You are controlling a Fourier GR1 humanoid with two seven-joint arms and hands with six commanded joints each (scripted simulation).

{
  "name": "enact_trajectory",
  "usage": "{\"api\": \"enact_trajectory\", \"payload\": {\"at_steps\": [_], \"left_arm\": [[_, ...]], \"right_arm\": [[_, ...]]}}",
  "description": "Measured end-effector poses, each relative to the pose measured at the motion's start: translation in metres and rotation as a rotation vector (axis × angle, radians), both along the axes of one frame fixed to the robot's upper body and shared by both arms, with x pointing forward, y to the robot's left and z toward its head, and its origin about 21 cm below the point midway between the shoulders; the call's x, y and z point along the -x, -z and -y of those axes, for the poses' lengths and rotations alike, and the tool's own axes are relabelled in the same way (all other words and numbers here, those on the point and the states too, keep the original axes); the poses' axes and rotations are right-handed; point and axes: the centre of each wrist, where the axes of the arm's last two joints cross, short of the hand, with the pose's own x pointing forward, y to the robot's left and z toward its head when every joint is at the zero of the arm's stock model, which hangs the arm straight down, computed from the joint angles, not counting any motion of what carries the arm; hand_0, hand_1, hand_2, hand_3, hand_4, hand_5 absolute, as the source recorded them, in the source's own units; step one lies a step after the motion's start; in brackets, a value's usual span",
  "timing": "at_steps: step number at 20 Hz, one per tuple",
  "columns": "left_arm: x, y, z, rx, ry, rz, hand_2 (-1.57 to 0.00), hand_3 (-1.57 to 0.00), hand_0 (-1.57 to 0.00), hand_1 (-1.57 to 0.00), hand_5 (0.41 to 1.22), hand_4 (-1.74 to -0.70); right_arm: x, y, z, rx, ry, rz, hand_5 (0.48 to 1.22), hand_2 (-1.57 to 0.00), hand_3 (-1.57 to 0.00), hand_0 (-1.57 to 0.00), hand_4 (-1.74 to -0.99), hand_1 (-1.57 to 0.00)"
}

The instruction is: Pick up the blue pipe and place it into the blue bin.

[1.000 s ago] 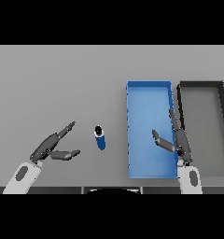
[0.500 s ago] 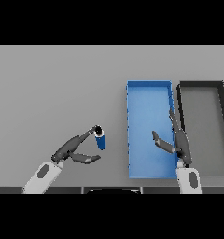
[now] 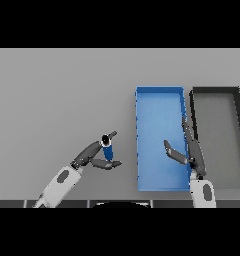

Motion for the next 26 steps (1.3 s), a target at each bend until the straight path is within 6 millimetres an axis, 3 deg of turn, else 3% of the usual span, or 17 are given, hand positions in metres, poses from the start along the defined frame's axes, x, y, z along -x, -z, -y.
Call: {"api": "enact_trajectory", "payload": {"at_steps": [3, 5, 6, 8, 11, 12, 16, 21, 26], "left_arm": [[-0.002, 0.004, 0.008, 0.049, 0.005, 0.001, -0.05, -0.04, 0.00, 0.00, 0.502, -1.14], [-0.002, 0.003, 0.013, 0.133, 0.001, 0.003, -0.31, -0.28, -0.01, -0.16, 0.613, -1.24], [-0.002, 0.006, 0.016, 0.149, -0.007, -0.019, -0.49, -0.53, -0.12, -0.32, 0.735, -1.28], [0.001, 0.007, 0.020, 0.202, -0.017, -0.034, -0.87, -0.91, -0.60, -0.75, 0.910, -1.44], [0.003, 0.008, 0.026, 0.220, 0.000, -0.033, -1.21, -1.19, -1.07, -1.15, 1.062, -1.58], [0.004, 0.004, 0.026, 0.221, 0.005, -0.018, -1.28, -1.27, -1.17, -1.24, 1.094, -1.55], [0.011, 0.006, 0.033, 0.227, 0.008, 0.035, -1.45, -1.45, -1.41, -1.43, 1.169, -1.49], [0.001, -0.023, 0.045, 0.309, 0.013, 0.137, -1.53, -1.53, -1.52, -1.53, 1.204, -1.47], [0.001, -0.057, 0.057, 0.358, 0.085, 0.184, -1.56, -1.56, -1.55, -1.56, 1.215, -1.47]], "right_arm": [[0.002, -0.001, 0.004, 0.011, 0.009, 0.005, 0.653, 0.00, 0.00, 0.00, -1.210, 0.00], [0.005, 0.001, 0.008, 0.014, 0.006, 0.005, 0.655, 0.00, 0.00, 0.00, -1.217, 0.00], [0.004, 0.000, 0.006, -0.002, -0.002, 0.004, 0.656, 0.00, 0.00, 0.00, -1.220, 0.00], [0.003, 0.003, 0.005, 0.002, 0.003, -0.013, 0.657, 0.00, 0.00, 0.00, -1.219, 0.00], [-0.002, 0.004, 0.005, -0.008, 0.004, -0.021, 0.660, 0.00, 0.00, 0.00, -1.233, 0.00], [0.000, 0.005, 0.003, -0.018, -0.009, -0.010, 0.656, 0.00, 0.00, 0.00, -1.228, 0.00], [0.000, 0.005, 0.002, -0.018, -0.002, -0.012, 0.635, 0.00, 0.00, 0.00, -1.220, 0.00], [-0.004, 0.001, 0.001, -0.031, -0.003, -0.017, 0.636, 0.00, 0.00, 0.00, -1.226, 0.00], [-0.001, 0.003, 0.005, 0.013, 0.004, -0.017, 0.643, 0.00, 0.00, 0.00, -1.184, 0.00]]}}
